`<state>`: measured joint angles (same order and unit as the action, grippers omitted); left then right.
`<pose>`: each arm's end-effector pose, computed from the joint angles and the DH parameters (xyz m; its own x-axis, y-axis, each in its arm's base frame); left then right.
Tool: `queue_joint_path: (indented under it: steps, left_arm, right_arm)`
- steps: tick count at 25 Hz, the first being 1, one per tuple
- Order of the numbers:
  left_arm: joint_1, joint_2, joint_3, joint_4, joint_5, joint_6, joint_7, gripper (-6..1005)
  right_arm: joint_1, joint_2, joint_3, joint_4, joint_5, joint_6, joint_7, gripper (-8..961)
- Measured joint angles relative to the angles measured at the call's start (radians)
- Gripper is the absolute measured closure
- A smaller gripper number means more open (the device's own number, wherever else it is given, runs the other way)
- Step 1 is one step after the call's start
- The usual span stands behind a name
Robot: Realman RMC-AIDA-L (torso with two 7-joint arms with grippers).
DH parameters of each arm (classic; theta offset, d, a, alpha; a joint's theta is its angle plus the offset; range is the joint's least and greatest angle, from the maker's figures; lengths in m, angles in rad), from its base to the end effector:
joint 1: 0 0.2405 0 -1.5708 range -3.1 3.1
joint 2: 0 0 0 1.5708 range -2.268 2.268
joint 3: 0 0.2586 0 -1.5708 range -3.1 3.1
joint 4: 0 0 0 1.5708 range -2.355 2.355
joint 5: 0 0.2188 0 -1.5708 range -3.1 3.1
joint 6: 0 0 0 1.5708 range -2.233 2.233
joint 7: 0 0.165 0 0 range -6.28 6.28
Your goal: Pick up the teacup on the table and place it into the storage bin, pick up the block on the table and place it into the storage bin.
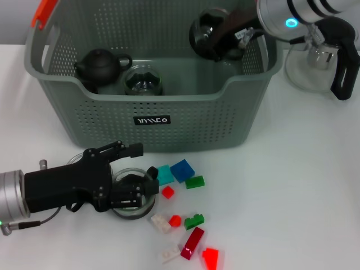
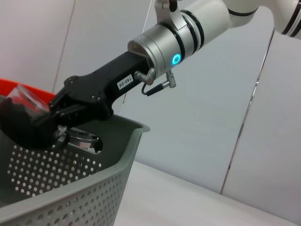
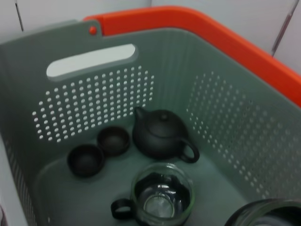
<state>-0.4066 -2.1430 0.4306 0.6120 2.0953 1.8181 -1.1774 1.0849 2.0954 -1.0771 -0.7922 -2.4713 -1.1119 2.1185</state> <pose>-0.2801 0.2744 -0.0239 0.6891 0.2984 0.6604 0.4481 -0.8916 -0.0648 0.0789 0.4810 -0.0512 0.9561 -0.2914 -0.0298 -0.2758 -0.8613 -0.4268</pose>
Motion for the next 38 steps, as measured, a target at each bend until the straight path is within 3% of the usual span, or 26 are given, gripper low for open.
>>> queue_joint_path:
  steps: [7,33,38]
  left_arm:
    - [-0.001,0.002,0.002,0.0,0.0,-0.001,0.001,64]
    - [0.007,-0.003,0.002,-0.005,0.0,-0.003,0.002,64]
    - [0.006,-0.003,0.002,-0.005,0.0,-0.006,0.002,64]
  right_arm:
    - [-0.001,0.001,-0.05,0.021,-0.001,0.003,0.016,894]
    - [0.001,0.001,-0.079,0.055,-0.033,-0.009,0.048,893]
    - [0.001,0.001,-0.098,0.035,-0.034,-0.018,0.062,770]
